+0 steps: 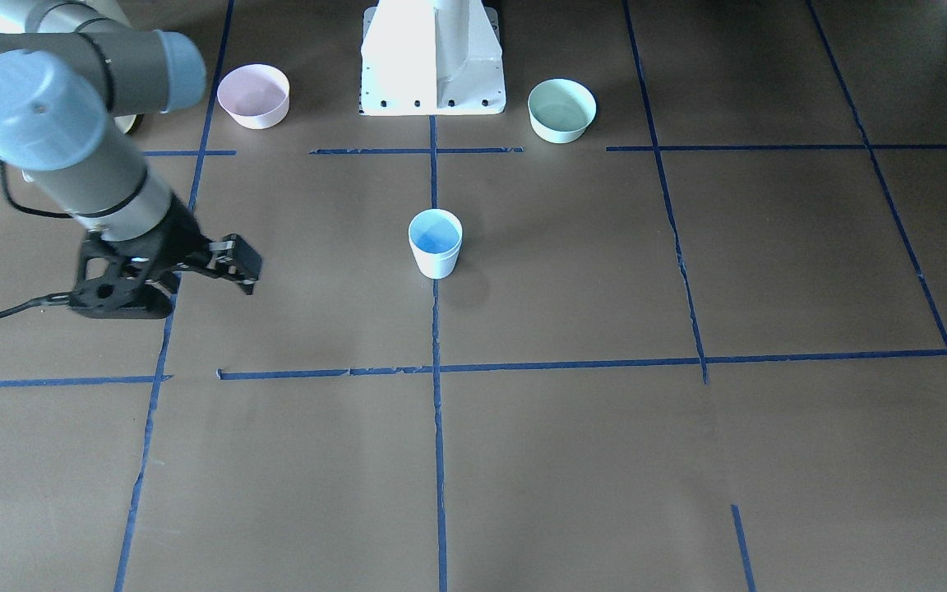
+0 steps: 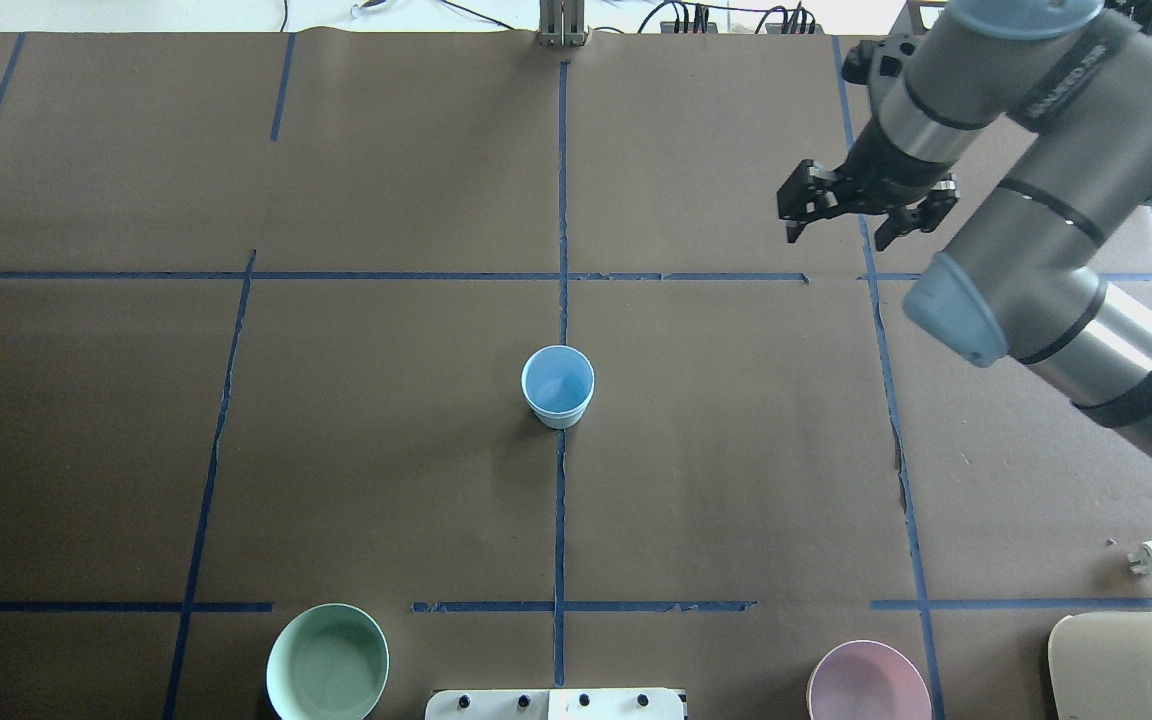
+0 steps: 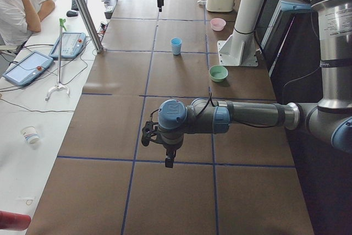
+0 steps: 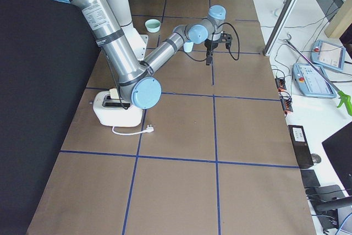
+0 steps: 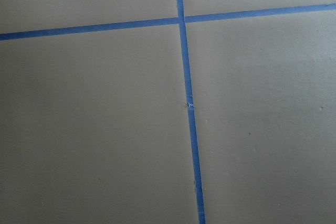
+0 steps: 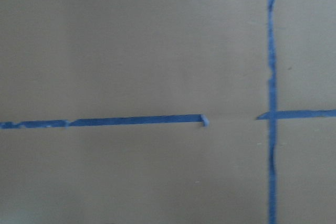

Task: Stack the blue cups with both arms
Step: 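Open the right gripper and lift the right arm away from the stack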

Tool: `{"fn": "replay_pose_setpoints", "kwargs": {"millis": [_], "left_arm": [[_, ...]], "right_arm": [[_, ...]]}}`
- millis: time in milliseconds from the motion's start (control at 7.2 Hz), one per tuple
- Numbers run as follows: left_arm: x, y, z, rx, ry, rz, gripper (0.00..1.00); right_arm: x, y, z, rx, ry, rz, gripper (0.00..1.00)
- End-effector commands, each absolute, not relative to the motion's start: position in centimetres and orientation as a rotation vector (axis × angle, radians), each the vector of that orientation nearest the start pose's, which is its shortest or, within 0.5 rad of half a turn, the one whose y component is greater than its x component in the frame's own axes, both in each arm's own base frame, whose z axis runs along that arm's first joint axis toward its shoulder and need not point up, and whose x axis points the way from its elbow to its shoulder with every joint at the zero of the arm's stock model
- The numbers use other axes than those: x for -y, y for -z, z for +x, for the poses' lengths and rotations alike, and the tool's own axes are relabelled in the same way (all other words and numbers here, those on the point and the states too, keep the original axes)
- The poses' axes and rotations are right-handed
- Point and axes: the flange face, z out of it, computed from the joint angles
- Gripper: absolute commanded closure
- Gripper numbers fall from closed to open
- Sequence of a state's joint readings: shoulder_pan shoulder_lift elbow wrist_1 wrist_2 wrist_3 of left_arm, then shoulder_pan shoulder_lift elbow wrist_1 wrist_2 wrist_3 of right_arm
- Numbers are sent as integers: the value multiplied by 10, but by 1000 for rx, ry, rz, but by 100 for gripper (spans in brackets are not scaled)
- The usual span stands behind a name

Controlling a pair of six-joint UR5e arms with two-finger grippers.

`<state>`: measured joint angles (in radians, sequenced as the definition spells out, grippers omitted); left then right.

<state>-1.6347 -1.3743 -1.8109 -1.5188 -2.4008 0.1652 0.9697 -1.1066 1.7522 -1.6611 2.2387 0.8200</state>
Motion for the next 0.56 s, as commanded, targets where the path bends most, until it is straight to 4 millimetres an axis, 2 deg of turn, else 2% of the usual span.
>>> {"fn": "replay_pose_setpoints", "kwargs": {"millis": [0,278,417], "left_arm": [[397,-650,-84,-825,-87,54,0],[406,-644,-83,-819,-99,67,0],[414,-640,-68,-815,-136,58,0]], "right_arm": [[548,-434,-174,819,144,23,0],[491,-522,-65,774,216,58,0],[455,-562,-16,758,235,59,0]]}}
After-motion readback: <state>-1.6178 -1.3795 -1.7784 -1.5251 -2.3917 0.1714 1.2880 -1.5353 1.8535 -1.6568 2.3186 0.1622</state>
